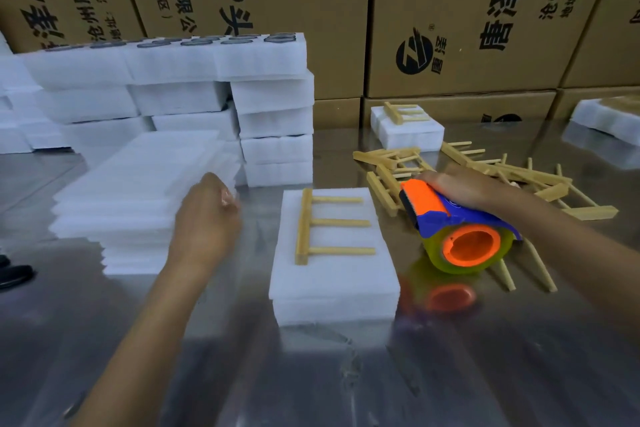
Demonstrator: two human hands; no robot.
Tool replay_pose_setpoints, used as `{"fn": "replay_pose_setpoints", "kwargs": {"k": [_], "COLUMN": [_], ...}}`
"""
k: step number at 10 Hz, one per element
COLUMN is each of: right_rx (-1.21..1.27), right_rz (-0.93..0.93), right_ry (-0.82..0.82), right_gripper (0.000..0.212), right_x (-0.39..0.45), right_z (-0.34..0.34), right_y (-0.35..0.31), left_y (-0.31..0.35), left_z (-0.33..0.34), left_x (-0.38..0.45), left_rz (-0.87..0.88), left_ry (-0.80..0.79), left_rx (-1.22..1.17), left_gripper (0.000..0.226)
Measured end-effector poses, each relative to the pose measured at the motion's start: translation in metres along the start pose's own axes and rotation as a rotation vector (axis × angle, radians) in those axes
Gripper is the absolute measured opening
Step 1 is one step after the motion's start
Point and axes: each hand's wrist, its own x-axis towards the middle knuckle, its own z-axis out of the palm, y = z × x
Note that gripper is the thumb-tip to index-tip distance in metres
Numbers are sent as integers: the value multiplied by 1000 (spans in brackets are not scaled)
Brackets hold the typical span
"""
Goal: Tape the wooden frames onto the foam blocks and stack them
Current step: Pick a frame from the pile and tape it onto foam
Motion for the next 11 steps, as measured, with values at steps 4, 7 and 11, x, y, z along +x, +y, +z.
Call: {"fn": "replay_pose_setpoints", "kwargs": {"k": [4, 7, 11], "right_rx": [-73, -77, 6], "right_rz": [34, 1, 37], "right_ry": [35, 41, 56], "right_gripper": [54, 54, 56], "right_x": [-10, -13, -15], "right_z": [1, 2, -1], "right_y": [-2, -6, 2], "left_y": [-16, -31, -21], "left_z": [56, 49, 37], "left_x": [-58, -65, -38], "left_rz": [-18, 309, 557], "left_ry": [-219, -418, -275], "left_rx": [-293, 301, 721], "left_gripper": [15, 52, 45]}}
